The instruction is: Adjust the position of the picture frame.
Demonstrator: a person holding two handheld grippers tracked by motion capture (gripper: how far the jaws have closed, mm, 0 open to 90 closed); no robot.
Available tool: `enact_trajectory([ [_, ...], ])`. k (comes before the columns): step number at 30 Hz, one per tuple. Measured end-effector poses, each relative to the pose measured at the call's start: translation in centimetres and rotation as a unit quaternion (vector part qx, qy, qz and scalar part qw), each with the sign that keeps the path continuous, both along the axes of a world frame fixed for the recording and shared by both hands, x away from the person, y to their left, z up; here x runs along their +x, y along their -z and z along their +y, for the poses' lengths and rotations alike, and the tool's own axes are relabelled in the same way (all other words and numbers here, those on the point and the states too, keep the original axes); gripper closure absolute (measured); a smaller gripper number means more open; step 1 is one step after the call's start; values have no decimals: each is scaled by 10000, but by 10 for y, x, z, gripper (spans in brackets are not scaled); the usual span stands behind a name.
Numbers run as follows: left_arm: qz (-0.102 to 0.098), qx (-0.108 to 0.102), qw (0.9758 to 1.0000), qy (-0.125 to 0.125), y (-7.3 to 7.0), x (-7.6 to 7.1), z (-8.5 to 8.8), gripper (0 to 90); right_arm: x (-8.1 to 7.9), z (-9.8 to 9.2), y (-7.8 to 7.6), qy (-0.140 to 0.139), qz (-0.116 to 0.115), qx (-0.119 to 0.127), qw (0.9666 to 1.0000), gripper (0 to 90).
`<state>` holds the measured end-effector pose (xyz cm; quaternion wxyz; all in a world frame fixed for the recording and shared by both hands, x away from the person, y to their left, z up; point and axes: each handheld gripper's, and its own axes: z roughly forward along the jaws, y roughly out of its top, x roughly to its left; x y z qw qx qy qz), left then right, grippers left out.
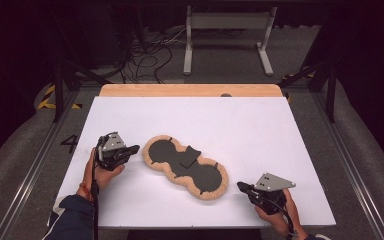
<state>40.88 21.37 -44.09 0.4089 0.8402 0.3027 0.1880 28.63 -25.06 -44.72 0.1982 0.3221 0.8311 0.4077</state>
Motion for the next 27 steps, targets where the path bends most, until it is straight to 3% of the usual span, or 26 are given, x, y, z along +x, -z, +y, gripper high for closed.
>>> enact_trajectory([
  [6, -15, -181, 9998, -89, -3, 10, -3, 900, -2, 9, 1, -184, 48, -44, 9998, 900],
  [7, -73, -103, 9999, -94, -3, 12, -5, 900, -3, 11, 1, -242, 53, -60, 9997, 900],
  [10, 3, -33, 10000, -66, -2, 15, -13, 900, -8, 15, 0, -360, 16, -117, 9993, 900],
  [15, -31, -51, 9998, -210, -5, 26, -24, 900, -14, 21, -2, -519, 23, -105, 9986, 900],
  [16, 14, 36, 9998, -204, -4, 30, -25, 900, -15, 23, -1, -570, 34, -129, 9983, 900],
  [21, 198, -23, 9992, -358, 1, 40, -32, 897, -16, 26, 0, -652, 70, -95, 9978, 900],
  [27, 240, 216, 9983, -492, 10, 52, -38, 882, -21, 40, 2, -921, 105, -153, 9956, 900],
])
